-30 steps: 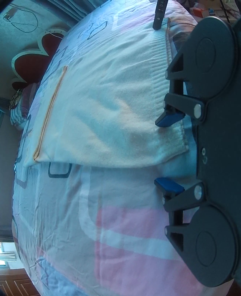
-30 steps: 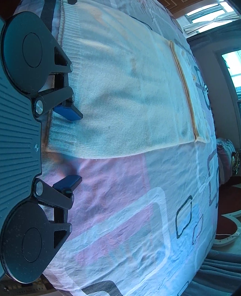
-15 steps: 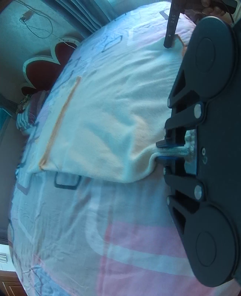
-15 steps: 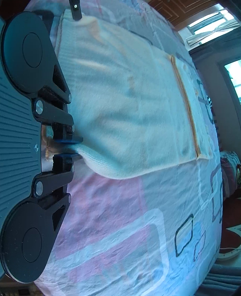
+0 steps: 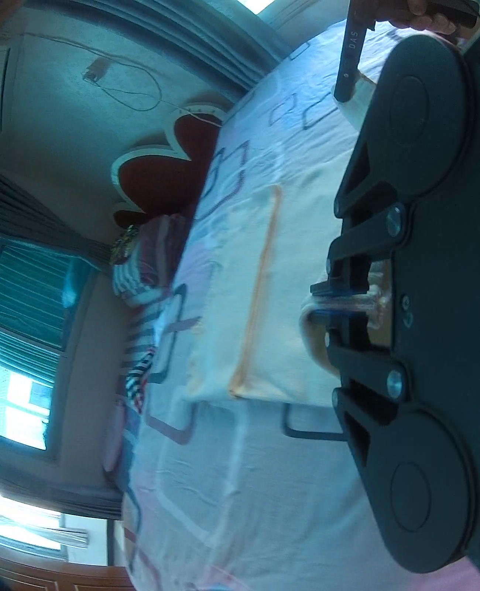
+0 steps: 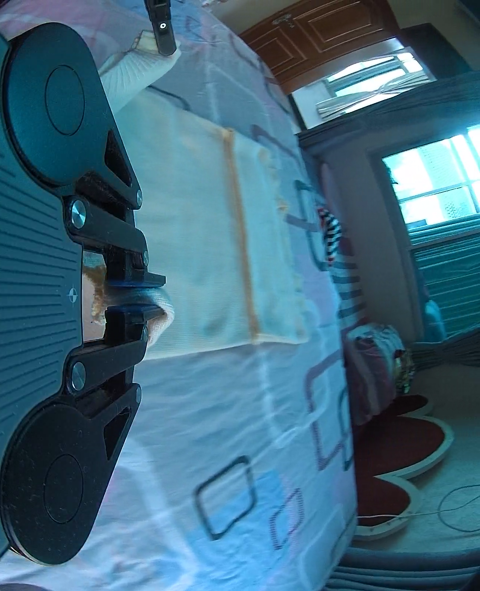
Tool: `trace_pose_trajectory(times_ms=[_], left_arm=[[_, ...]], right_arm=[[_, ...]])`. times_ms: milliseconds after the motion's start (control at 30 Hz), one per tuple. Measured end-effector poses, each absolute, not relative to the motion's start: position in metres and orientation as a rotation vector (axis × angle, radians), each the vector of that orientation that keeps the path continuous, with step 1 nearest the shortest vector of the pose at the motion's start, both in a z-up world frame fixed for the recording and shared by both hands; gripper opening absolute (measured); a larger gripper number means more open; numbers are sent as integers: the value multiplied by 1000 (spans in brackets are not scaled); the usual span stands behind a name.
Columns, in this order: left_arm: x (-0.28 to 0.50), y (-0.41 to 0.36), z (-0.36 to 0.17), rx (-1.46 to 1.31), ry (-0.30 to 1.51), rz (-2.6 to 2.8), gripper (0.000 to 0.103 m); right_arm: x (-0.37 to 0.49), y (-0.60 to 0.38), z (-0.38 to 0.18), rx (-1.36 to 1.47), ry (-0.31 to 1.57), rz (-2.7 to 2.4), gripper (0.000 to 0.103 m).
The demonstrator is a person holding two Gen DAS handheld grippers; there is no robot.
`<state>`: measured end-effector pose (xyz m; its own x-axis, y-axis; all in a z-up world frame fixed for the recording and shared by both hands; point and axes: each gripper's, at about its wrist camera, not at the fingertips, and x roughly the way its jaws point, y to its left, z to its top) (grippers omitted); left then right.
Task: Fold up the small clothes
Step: 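Lift the held edge with both grippers, fold it over toward the collar, release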
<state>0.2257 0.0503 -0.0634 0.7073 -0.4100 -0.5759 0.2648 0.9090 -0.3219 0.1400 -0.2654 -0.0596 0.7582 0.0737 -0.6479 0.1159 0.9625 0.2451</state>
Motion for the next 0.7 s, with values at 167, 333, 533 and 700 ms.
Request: trace_pose_trajectory(times_ms=[167,333,533,700], left_arm=[[281,40,-54,-256,635,-344,6],[340,32,-60,-261,621,-288,6],[406,24,-87,-266,680,-222,6],[449,22,-108,-258,723,-164,6]], right_arm=[[203,-279,-45,274,647,-16,8],[276,-296,-49,306,643,-30,8],[355,-316,-78,374,716,-41,8],[402,-335,-104,443,770,-69,8]])
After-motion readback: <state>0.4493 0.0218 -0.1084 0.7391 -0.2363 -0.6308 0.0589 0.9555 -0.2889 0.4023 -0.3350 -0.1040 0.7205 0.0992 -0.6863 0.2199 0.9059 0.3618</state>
